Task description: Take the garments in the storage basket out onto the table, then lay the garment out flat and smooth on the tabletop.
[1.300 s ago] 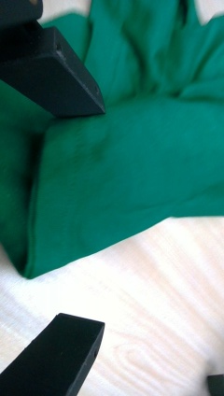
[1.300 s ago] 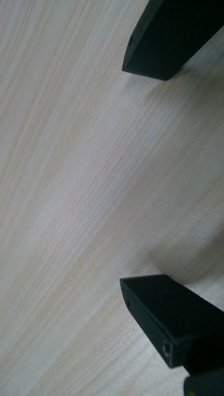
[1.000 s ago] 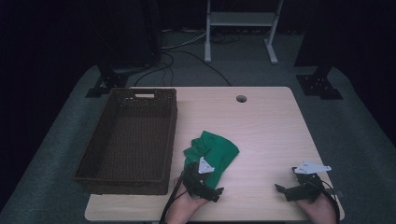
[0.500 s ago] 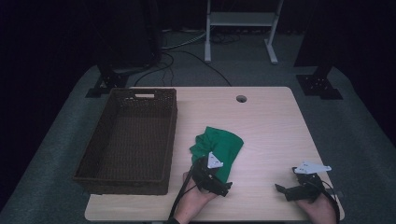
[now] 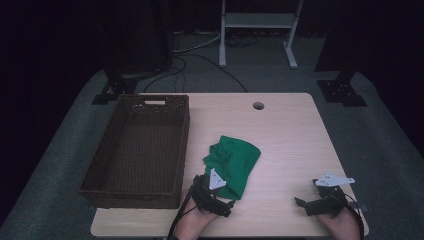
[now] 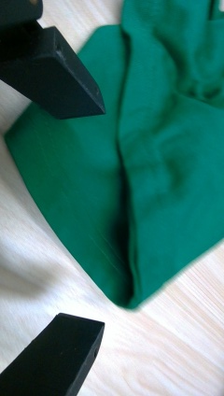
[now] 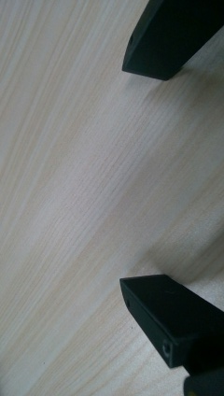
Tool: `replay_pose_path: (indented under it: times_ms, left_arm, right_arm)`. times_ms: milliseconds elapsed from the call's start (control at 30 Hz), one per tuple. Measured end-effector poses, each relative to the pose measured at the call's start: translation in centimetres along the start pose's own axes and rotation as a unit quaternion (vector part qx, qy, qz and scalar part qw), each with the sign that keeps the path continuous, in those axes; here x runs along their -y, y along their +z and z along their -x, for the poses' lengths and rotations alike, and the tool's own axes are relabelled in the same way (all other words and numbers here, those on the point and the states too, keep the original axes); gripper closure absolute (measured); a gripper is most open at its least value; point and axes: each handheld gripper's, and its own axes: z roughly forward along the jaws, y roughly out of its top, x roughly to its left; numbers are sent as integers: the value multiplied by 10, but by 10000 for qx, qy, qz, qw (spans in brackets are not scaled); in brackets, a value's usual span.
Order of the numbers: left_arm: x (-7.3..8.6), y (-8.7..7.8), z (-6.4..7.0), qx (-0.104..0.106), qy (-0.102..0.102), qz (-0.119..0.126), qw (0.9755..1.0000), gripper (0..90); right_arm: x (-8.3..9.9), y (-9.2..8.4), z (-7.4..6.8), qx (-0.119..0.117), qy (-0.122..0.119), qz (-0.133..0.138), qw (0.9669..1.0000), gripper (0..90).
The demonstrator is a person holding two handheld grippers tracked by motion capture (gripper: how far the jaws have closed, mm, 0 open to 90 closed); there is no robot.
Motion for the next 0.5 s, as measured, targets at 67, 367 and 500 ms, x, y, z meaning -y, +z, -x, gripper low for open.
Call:
replay_pose_path:
  times_ms: [67,367,500]
  left_arm:
    - [2,2,-1,-38,19,-42,10000,0]
    - [8,4,1,-167,200,40,9997,0]
    - [8,4,0,-123,246,41,9996,0]
  right_arm:
    - [0,0,0,-2,0,-1,10000,0]
    - [0,-1,1,1,17,12,10000,0]
    - [-2,-4,2,15,53,120,9999,0]
